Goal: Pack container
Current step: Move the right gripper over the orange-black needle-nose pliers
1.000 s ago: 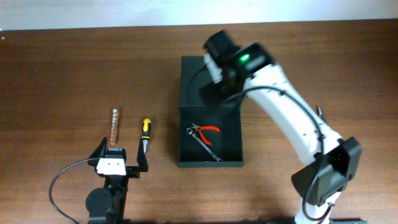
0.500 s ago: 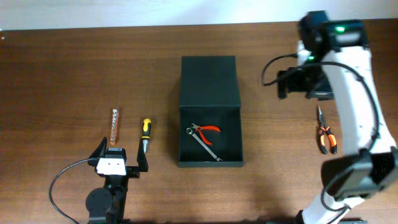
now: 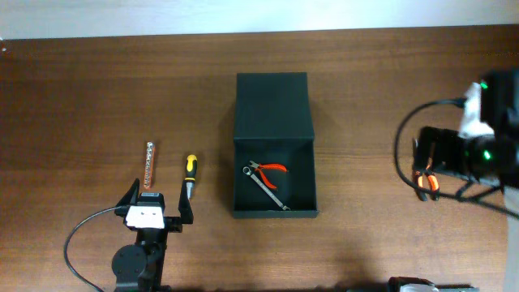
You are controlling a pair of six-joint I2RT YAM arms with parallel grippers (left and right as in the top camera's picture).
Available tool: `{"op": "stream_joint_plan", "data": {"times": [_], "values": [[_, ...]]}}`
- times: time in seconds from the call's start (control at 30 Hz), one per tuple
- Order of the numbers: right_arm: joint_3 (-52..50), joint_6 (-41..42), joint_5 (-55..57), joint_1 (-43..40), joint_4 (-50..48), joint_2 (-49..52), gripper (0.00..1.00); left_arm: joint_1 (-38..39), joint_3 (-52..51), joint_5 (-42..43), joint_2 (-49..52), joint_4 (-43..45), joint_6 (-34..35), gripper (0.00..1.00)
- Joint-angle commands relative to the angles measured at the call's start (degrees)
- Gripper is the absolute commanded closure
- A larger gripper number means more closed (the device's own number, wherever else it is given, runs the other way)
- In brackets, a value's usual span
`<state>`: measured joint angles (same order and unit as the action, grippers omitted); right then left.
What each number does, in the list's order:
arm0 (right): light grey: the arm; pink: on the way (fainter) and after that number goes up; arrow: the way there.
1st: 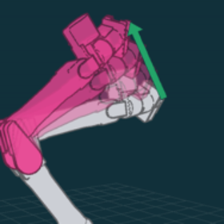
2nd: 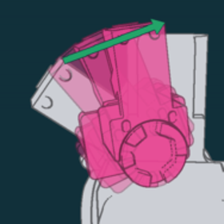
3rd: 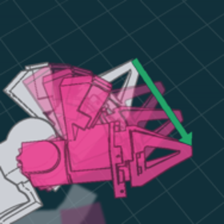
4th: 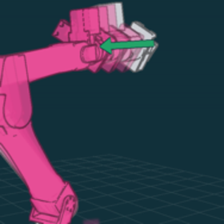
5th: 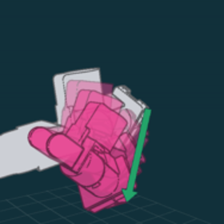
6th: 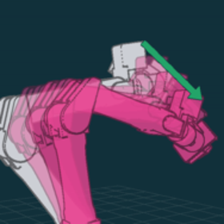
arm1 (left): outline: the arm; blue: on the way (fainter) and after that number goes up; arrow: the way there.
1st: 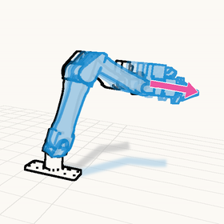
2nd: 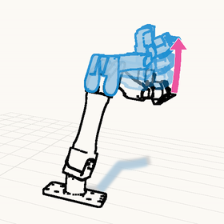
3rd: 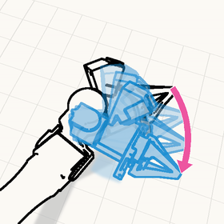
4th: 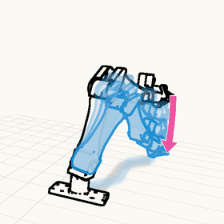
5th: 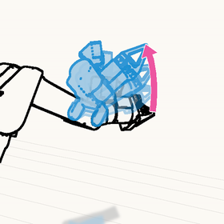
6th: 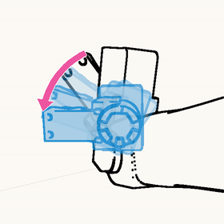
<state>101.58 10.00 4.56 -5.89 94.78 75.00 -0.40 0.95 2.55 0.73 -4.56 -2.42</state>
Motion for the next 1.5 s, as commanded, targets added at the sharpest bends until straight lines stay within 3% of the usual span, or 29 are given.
{"op": "stream_joint_plan", "data": {"times": [0.0, 0.37, 0.67, 1.27, 1.47], "values": [[-6.27, 1.40, 4.35, -4.50, -4.39, -0.02, 0.01, -0.13, -0.44, -0.42, -0.44, -0.02, -0.90, 0.01], [-9.44, -0.46, 5.11, -8.00, -10.12, 3.98, 0.01, -0.13, -0.44, -0.39, -0.44, -0.02, -0.90, 0.01], [-15.82, -24.63, 3.19, -8.02, -19.15, 9.55, 0.01, -0.13, -0.44, -0.39, -0.44, -0.02, -0.90, 0.01], [-19.21, -24.55, 0.15, -8.02, -23.87, 29.07, 0.01, -0.13, -0.44, -0.39, -0.44, -0.02, -0.90, 0.01], [-19.32, -22.16, 0.11, -8.28, -24.15, 30.91, 0.01, -0.13, -0.44, -0.42, -0.44, -0.02, -0.90, 0.01]]}}
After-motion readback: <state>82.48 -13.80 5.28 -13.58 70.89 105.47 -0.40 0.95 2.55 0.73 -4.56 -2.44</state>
